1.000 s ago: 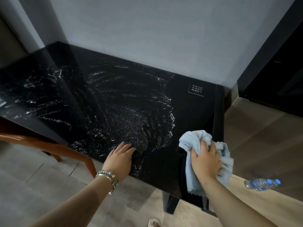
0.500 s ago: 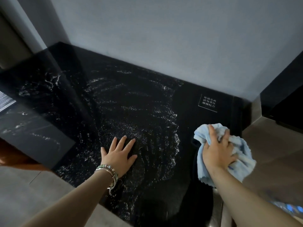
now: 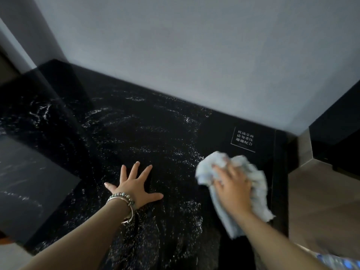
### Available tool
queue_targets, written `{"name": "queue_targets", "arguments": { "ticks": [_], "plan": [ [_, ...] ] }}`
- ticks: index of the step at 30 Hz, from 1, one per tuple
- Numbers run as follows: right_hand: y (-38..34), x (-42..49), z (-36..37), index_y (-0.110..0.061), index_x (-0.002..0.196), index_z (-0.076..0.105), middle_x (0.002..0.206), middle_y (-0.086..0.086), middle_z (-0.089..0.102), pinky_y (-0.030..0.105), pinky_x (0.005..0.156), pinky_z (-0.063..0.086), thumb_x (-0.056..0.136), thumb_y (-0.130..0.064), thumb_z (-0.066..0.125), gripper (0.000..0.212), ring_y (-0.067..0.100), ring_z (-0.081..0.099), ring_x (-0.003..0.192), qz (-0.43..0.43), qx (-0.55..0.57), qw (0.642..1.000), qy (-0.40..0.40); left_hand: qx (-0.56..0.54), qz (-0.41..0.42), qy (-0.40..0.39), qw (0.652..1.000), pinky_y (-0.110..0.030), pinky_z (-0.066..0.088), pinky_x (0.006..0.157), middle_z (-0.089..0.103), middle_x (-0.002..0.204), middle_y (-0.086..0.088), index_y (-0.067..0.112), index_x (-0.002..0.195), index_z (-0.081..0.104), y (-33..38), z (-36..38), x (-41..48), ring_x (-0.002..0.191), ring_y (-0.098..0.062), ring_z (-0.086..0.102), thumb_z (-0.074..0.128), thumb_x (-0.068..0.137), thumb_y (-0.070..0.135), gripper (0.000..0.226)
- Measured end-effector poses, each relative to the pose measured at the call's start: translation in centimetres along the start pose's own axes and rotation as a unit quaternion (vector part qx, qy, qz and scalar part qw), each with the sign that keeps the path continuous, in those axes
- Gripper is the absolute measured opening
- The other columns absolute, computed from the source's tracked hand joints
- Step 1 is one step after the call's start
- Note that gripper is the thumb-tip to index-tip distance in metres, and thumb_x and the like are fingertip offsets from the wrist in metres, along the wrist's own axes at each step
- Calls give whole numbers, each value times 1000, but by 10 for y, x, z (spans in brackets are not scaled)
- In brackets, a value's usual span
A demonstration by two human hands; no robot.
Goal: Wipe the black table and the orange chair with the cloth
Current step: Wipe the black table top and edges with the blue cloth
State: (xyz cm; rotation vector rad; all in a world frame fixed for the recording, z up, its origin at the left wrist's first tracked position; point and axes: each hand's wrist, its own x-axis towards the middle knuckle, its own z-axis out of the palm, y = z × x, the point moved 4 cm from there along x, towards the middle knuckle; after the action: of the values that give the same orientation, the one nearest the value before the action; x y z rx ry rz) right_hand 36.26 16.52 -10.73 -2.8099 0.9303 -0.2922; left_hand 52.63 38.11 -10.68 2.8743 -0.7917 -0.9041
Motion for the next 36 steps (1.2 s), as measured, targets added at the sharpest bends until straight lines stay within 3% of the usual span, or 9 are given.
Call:
{"name": "queue_targets", "arguments": {
  "ticks": [4, 11, 17, 21, 24, 27, 30, 32, 36],
  "plan": [
    [47, 43, -17, -27, 141, 35, 153, 11, 22, 56, 102, 30, 95, -40, 36, 48, 36, 30, 133, 305, 29, 952, -8, 9, -19, -11, 1000, -74, 4, 103, -25, 154, 3, 50, 143, -10, 4, -4, 7, 140, -34, -25, 54, 65, 79, 105],
    [-52, 10, 8, -33, 116, 53, 111, -1, 59, 43, 75, 46, 78, -39, 41, 40, 28, 56, 101, -85, 37, 996, -17, 28, -35, -22, 999, -74, 9, 103, -26, 154, 0, 50, 143, -12, 8, -13, 17, 140, -38, -23, 52, 68, 79, 102],
    [25, 66, -19, -37, 142, 24, 143, 13, 33, 54, 92, 38, 93, -42, 45, 54, 38, 35, 126, 315, 6, 949, 23, 62, -21, -42, 997, -73, 12, 104, -26, 154, -1, 49, 142, -15, 5, -15, 24, 140, -41, -21, 47, 71, 79, 99],
    [-64, 45, 10, -42, 134, 39, 139, 4, 39, 49, 86, 43, 87, -36, 48, 48, 34, 42, 119, 52, -20, 998, -3, 62, -27, -45, 997, -72, 14, 104, -26, 154, -2, 49, 142, -16, 6, -23, 32, 139, -45, -20, 49, 70, 79, 102],
    [-77, 37, 14, -36, 115, 55, 115, 1, 56, 44, 66, 51, 74, -34, 46, 42, 30, 57, 96, -172, -28, 984, 18, 61, -38, -46, 996, -71, 16, 104, -24, 155, -2, 49, 143, -14, 6, -29, 33, 138, -46, -18, 52, 70, 76, 102],
    [-13, 72, -6, -36, 125, 50, 124, 6, 48, 47, 73, 49, 81, -30, 39, 46, 36, 49, 109, 33, -76, 996, 21, 44, -32, -44, 998, -71, 16, 104, -23, 155, -1, 50, 143, -11, 8, -34, 32, 139, -47, -17, 54, 72, 74, 99],
    [25, 106, -6, -33, 135, 38, 138, 11, 35, 49, 91, 38, 93, -38, 44, 44, 35, 36, 123, 307, -46, 950, 22, 28, -18, -46, 998, -73, 15, 103, -23, 155, 1, 51, 143, -8, 21, -40, 65, 138, -46, -18, 56, 73, 71, 97],
    [-19, 102, -1, -35, 133, 42, 135, 11, 39, 47, 87, 39, 89, -37, 50, 45, 36, 43, 116, 234, -35, 971, 18, 29, -22, -51, 998, -73, 16, 103, -23, 155, 1, 50, 143, -9, 19, -46, 67, 138, -47, -18, 57, 72, 71, 99],
    [-83, 72, 26, -30, 112, 57, 101, 7, 59, 41, 61, 48, 74, -33, 51, 39, 30, 59, 81, -147, -31, 988, 43, 53, -8, -43, 998, -72, 19, 103, -21, 155, 1, 51, 143, -8, 10, -56, 75, 138, -48, -15, 58, 71, 72, 101]
  ]
}}
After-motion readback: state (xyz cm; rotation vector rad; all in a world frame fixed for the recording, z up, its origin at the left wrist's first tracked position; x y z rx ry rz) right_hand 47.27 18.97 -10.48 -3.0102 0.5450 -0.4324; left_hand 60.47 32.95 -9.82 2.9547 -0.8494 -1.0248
